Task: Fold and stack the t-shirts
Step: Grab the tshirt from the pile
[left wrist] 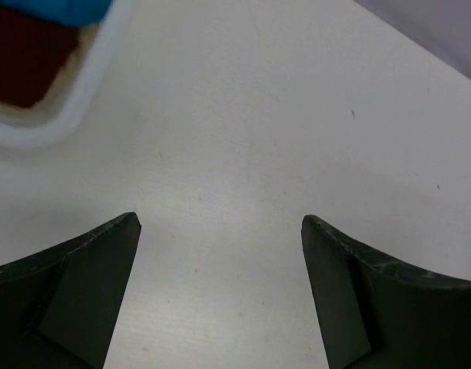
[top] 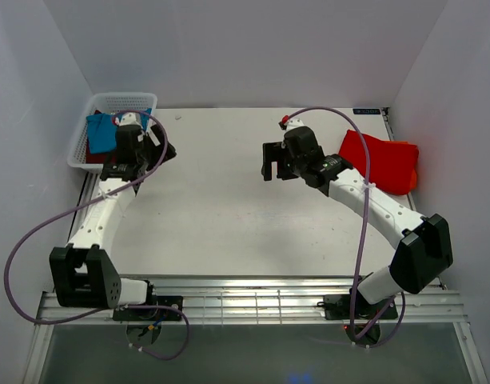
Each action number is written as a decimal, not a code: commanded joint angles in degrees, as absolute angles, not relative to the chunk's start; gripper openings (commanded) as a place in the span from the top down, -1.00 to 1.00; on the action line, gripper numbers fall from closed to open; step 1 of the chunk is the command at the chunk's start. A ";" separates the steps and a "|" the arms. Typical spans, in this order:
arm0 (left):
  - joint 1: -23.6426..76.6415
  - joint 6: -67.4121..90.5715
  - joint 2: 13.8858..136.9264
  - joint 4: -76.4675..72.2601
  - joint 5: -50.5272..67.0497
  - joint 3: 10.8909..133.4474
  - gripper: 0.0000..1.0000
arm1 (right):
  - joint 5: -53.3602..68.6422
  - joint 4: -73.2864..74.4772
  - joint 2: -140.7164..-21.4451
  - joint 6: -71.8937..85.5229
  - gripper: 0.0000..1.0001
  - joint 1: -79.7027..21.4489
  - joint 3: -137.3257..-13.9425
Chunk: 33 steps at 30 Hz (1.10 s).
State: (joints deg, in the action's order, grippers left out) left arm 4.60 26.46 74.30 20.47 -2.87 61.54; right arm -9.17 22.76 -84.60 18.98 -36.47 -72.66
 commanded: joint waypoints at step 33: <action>-8.44 17.40 133.41 9.84 -5.19 107.31 -0.92 | -9.05 19.60 -90.97 14.76 -0.81 -36.83 -76.91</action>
State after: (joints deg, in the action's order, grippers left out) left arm -8.95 18.06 131.63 6.55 -7.11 105.51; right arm -8.47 19.94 -91.50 14.55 -36.56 -75.72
